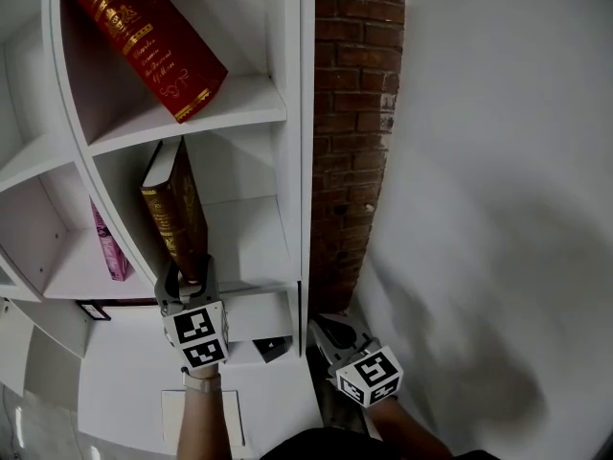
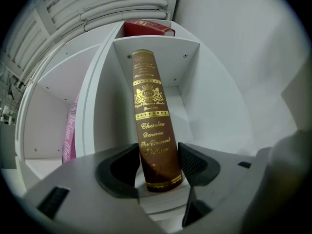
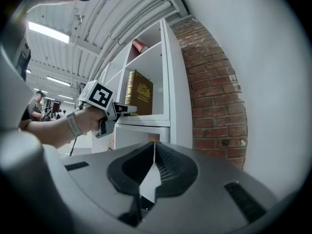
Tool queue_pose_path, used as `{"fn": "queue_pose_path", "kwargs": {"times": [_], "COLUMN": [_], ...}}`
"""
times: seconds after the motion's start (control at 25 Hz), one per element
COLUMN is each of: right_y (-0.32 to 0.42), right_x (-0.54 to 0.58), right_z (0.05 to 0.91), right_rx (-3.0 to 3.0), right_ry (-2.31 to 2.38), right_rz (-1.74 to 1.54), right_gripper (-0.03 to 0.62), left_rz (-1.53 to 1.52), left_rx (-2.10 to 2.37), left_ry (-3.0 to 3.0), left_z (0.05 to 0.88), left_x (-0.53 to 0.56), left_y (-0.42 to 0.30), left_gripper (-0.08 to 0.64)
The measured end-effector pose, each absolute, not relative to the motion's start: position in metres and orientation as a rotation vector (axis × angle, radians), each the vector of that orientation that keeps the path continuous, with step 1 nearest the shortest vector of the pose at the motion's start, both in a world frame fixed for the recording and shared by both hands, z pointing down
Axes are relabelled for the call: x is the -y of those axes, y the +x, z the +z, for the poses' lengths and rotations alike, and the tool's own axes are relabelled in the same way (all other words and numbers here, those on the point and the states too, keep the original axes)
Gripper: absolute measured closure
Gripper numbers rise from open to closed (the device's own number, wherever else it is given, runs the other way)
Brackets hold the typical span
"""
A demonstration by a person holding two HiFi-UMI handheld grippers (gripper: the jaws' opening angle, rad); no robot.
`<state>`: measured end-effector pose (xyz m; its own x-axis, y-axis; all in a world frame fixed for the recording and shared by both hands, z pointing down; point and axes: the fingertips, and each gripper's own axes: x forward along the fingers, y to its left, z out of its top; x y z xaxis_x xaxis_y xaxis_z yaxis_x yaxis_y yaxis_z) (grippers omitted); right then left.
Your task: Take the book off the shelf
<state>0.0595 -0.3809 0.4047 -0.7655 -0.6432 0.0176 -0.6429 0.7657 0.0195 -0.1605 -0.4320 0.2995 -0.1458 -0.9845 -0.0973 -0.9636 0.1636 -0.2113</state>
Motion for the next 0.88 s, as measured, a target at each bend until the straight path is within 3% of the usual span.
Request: {"fn": "queue_pose_path", "kwargs": {"times": [0.88], "right_y": [0.051], "right_x": [0.362], "right_z": [0.405], "right_rx": [2.955], "right_ry": [1.017], "right_rz": [0.003], "right_gripper": [0.571], "left_rz": [-0.130], "left_rx": [-2.169], "left_ry": [-1.982], "left_z": [0.299], "left_x": [0.398], "left_y": [-0.157], "left_gripper": [0.310]}}
